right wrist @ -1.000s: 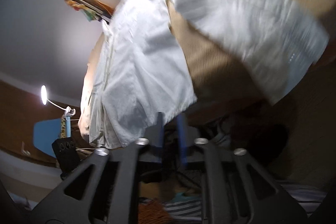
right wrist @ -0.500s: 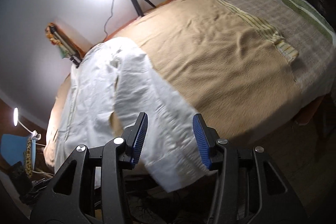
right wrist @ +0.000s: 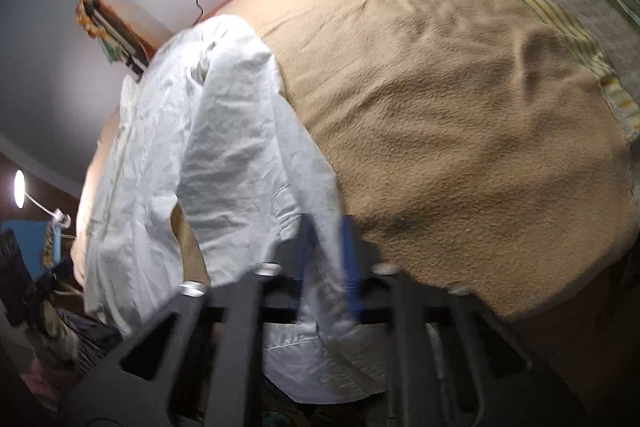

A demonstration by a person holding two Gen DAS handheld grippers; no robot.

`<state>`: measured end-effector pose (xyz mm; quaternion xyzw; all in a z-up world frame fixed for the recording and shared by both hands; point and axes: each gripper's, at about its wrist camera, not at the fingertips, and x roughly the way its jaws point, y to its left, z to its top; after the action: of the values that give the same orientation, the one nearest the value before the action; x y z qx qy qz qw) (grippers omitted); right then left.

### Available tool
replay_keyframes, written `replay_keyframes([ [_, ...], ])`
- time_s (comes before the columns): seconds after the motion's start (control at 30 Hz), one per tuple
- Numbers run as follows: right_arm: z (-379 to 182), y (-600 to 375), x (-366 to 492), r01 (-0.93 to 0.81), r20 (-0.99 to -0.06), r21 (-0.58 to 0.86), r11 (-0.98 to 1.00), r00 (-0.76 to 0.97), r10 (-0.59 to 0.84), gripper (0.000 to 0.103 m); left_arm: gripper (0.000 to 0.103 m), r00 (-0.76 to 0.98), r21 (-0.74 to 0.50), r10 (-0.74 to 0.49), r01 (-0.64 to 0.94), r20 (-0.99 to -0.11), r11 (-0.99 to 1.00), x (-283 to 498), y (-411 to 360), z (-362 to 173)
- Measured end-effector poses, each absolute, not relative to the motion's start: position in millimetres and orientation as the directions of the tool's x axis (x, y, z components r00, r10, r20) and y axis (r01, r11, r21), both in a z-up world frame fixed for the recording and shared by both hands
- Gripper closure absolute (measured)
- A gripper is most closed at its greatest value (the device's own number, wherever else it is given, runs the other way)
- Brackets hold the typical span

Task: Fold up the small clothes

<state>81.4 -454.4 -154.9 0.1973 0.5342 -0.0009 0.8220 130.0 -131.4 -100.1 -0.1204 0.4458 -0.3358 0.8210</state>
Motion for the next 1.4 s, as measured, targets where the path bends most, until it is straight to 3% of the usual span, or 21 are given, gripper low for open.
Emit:
replay_keyframes([
  [0.47,-100.2,-426.4,84.6,0.198,-0.794,0.409,0.891,0.559,0.240,0.099,0.063,0.364,-0.498,-0.654,0.437,-0.664,0.749,158.9,-127.7,-121.2],
  [0.6,-64.3,-379.4,97.6,0.089,-0.761,0.365,0.927,0.602,0.242,0.099,0.063,0.377,-0.508,-0.661,0.431,-0.649,0.745,157.7,-120.3,-118.9],
  [0.7,-47.3,-319.4,106.1,-0.053,-0.776,0.247,0.968,0.588,0.230,0.099,0.063,0.398,-0.516,-0.661,0.416,-0.637,0.748,156.8,-108.7,-115.1],
  [0.93,-89.8,-220.9,105.0,-0.284,-0.857,0.183,0.941,0.424,0.294,0.099,0.063,0.436,-0.553,-0.657,0.356,-0.615,0.754,157.0,-80.8,-114.0],
  [1.03,-107.8,-209.4,103.2,-0.289,-0.879,0.213,0.933,0.360,0.312,0.086,0.062,0.428,-0.565,-0.662,0.346,-0.615,0.749,154.6,-76.7,-116.3],
  [1.1,-104.5,-219.4,97.3,-0.262,-0.852,0.305,0.916,0.355,0.385,0.058,0.062,0.417,-0.573,-0.669,0.346,-0.615,0.743,152.7,-77.2,-118.5],
  [1.13,-101.0,-223.8,95.5,-0.250,-0.835,0.334,0.909,0.369,0.409,0.055,0.062,0.408,-0.578,-0.675,0.348,-0.615,0.738,151.6,-79.1,-120.2],
  [1.23,-86.3,-254.9,84.5,-0.202,-0.783,0.410,0.890,0.423,0.457,0.053,0.060,0.376,-0.587,-0.688,0.358,-0.621,0.726,148.2,-87.6,-126.7],
  [1.4,-99.4,-305.4,96.1,-0.043,-0.808,0.407,0.912,0.449,0.381,0.053,0.052,0.310,-0.568,-0.690,0.401,-0.654,0.719,138.4,-115.8,-138.5],
])
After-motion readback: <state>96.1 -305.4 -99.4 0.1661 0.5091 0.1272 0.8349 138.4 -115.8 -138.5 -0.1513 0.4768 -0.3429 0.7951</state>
